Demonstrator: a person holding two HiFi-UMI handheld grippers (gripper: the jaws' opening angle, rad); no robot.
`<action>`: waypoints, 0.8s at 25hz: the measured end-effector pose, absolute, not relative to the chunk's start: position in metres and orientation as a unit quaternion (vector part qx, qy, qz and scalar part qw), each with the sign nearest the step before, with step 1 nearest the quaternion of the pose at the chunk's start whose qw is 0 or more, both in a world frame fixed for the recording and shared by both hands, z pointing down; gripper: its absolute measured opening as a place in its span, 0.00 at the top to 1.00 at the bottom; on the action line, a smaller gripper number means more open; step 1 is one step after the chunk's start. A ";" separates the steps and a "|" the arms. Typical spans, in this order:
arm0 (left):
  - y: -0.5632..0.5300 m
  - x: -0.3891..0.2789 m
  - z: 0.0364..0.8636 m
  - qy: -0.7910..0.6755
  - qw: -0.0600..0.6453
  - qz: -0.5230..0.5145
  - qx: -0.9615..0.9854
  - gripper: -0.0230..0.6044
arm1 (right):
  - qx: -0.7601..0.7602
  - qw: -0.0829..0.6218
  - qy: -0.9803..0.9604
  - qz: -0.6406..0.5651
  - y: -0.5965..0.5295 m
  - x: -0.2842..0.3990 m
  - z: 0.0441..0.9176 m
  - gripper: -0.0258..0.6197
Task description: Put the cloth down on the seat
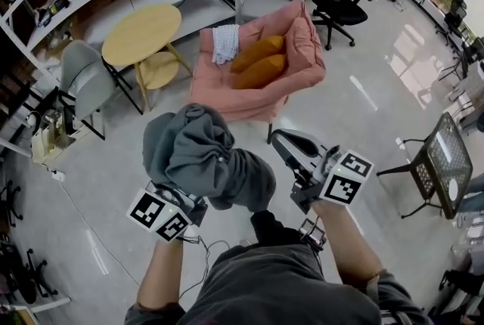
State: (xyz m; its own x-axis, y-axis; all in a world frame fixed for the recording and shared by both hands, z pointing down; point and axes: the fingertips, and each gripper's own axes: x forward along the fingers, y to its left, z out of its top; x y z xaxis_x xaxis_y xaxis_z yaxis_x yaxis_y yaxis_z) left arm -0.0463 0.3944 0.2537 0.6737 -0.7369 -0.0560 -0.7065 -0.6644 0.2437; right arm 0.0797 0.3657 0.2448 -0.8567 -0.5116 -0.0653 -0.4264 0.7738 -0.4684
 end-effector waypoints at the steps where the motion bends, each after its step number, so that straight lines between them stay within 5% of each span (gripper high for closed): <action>1: 0.383 -0.046 0.253 -0.399 0.102 -0.074 0.908 0.55 | -0.246 0.096 0.937 -0.227 0.353 0.080 0.244 0.94; 20: 0.155 0.000 0.253 -0.434 0.107 -0.056 0.893 0.55 | -0.216 0.094 0.941 -0.244 0.120 0.129 0.246 0.94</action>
State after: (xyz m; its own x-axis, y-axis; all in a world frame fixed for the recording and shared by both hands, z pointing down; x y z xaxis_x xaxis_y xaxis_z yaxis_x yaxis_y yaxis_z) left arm 0.0000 0.1553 0.2527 0.6162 -0.7876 -0.0069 -0.7637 -0.5996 0.2395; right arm 0.1287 0.1199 0.2459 -0.8894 -0.4515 -0.0712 -0.3600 0.7880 -0.4995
